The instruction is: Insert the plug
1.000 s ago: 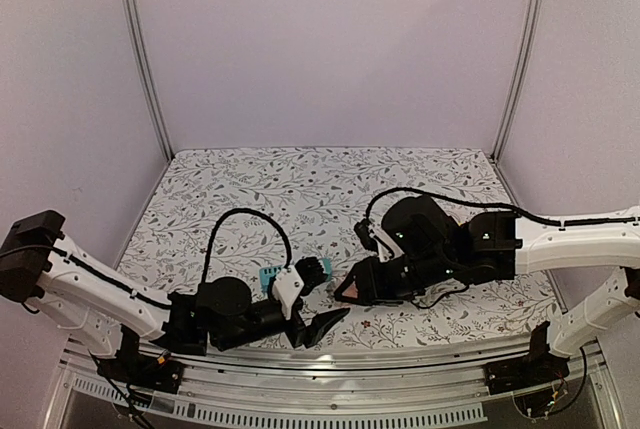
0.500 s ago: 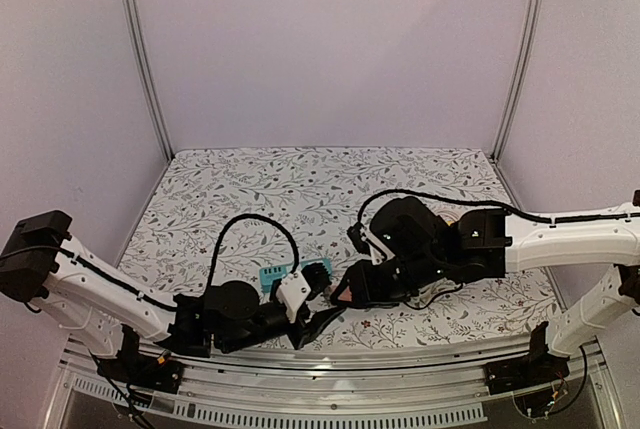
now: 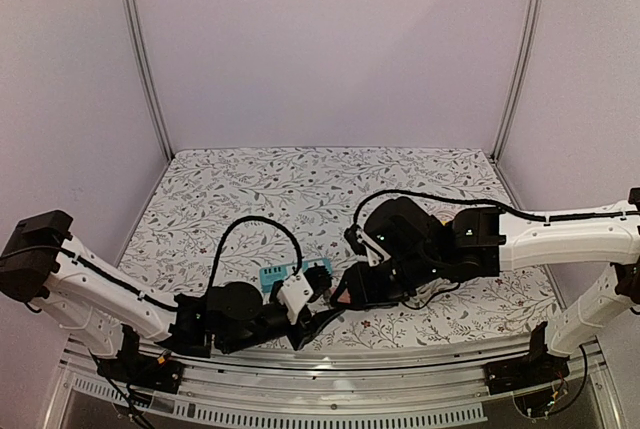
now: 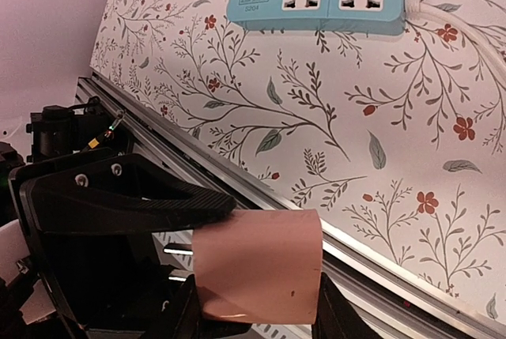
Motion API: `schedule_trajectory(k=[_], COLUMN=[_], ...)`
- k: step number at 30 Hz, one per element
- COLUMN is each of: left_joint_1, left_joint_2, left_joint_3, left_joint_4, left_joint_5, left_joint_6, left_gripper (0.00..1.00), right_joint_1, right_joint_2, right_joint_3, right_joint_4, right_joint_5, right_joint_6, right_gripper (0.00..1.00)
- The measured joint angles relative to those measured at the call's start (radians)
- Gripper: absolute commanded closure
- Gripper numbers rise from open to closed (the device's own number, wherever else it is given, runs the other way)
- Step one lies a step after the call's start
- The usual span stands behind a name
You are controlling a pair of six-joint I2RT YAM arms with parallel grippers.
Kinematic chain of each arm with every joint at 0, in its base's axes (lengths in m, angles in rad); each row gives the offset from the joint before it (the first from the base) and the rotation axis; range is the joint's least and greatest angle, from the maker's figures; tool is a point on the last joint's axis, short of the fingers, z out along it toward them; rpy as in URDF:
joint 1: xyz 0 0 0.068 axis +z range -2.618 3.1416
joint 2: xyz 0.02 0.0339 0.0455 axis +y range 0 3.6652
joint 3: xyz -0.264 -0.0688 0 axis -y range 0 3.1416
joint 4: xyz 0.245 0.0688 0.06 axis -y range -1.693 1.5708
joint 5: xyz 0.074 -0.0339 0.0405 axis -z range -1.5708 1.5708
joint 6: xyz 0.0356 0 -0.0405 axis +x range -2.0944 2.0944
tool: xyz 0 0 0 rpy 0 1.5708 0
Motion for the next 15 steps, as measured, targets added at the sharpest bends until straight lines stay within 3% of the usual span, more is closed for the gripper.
schedule_trajectory(k=[8, 15], left_joint_1=[0.000, 0.000], left_joint_2=[0.002, -0.005], left_joint_3=[0.011, 0.012], left_joint_4=[-0.012, -0.010], left_joint_5=[0.016, 0.026], left_joint_6=[-0.001, -0.004], left_gripper=[1.00, 1.00], right_joint_1=[0.006, 0.008], right_joint_2=[0.000, -0.036], right_joint_3=[0.000, -0.012], right_joint_4=[0.031, 0.066], right_joint_5=[0.001, 0.023], right_joint_6=[-0.054, -0.077], right_gripper=[0.05, 0.01])
